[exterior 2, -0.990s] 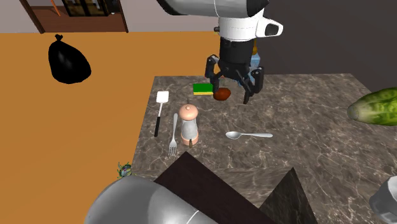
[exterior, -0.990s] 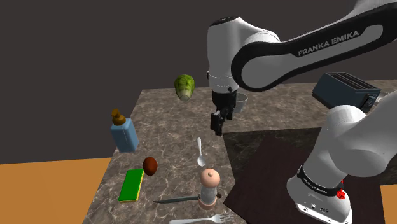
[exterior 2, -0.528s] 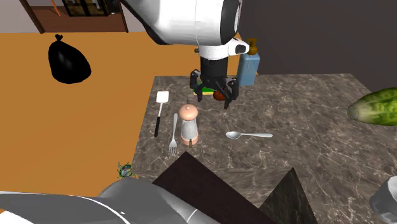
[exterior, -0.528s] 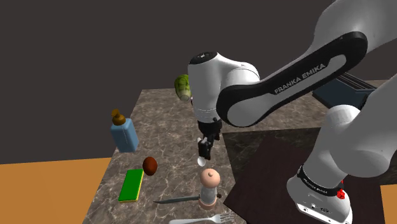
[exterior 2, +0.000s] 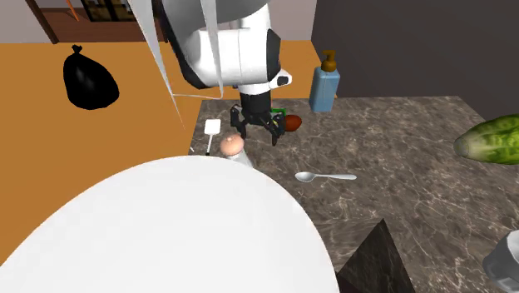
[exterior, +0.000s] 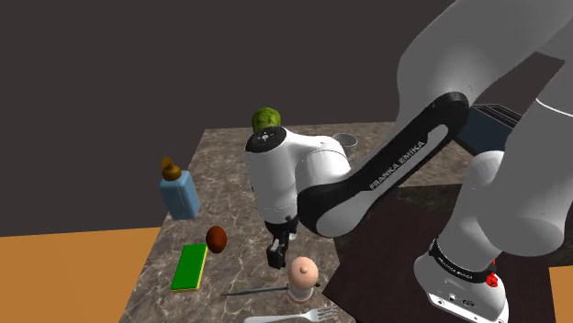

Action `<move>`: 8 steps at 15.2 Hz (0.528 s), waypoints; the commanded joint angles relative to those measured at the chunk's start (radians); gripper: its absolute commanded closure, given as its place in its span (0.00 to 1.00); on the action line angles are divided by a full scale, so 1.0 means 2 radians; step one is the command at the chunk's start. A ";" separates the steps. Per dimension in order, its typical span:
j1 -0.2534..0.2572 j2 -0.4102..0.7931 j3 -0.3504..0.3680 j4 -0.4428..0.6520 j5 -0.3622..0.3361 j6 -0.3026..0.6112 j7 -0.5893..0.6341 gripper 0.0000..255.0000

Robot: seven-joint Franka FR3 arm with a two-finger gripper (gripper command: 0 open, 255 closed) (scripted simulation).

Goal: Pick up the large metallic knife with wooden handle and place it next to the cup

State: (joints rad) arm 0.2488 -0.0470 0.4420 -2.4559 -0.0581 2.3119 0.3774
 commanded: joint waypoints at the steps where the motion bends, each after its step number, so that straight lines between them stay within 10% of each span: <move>1: 0.007 0.051 0.010 0.007 -0.025 0.016 0.021 0.00; 8: 0.025 0.125 0.006 0.020 -0.083 0.061 0.063 0.00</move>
State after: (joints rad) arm 0.2961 0.1903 0.4579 -2.4130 -0.2127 2.4209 0.4955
